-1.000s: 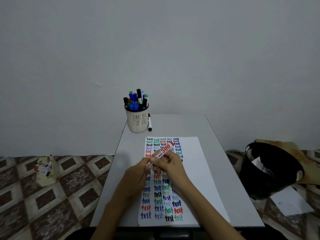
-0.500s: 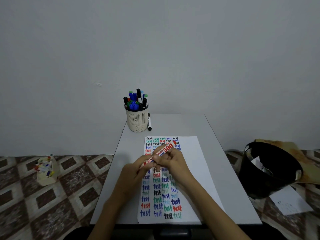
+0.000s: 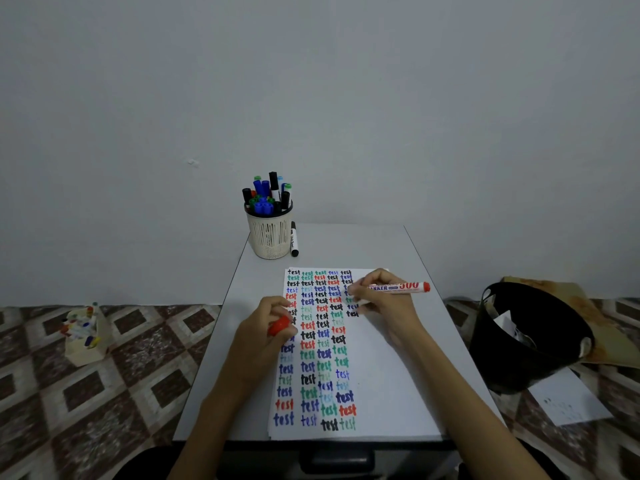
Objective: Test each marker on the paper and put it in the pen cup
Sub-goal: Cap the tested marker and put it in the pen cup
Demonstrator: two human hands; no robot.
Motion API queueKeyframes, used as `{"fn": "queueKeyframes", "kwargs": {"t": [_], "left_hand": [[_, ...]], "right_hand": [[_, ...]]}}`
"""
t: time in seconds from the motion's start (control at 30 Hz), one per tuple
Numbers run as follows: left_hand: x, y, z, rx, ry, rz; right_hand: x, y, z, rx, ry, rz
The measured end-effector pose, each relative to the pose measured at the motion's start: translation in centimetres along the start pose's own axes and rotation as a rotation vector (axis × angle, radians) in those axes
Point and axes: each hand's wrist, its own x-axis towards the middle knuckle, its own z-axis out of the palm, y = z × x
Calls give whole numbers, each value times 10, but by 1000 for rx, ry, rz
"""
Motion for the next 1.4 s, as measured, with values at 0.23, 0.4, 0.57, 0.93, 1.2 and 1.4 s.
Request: {"fn": "queueKeyframes", "kwargs": {"t": [0.23, 0.4, 0.57, 0.93, 1.2, 1.4], "left_hand": [[-1, -1, 0, 74, -66, 49], [0, -4, 1, 47, -83, 31], [0, -6, 2, 42, -83, 23], [0, -11, 3, 38, -82, 30], [-1, -13, 3, 48, -93, 33], [-1, -13, 4, 47, -95, 44]], "right_hand": [[5, 17, 3, -285, 78, -31], [7, 21, 2, -410, 56, -80], [7, 24, 1, -434, 48, -92], [7, 25, 2, -441, 29, -122], [5, 25, 2, -475, -4, -128], [6, 26, 0, -479, 27, -131]]}}
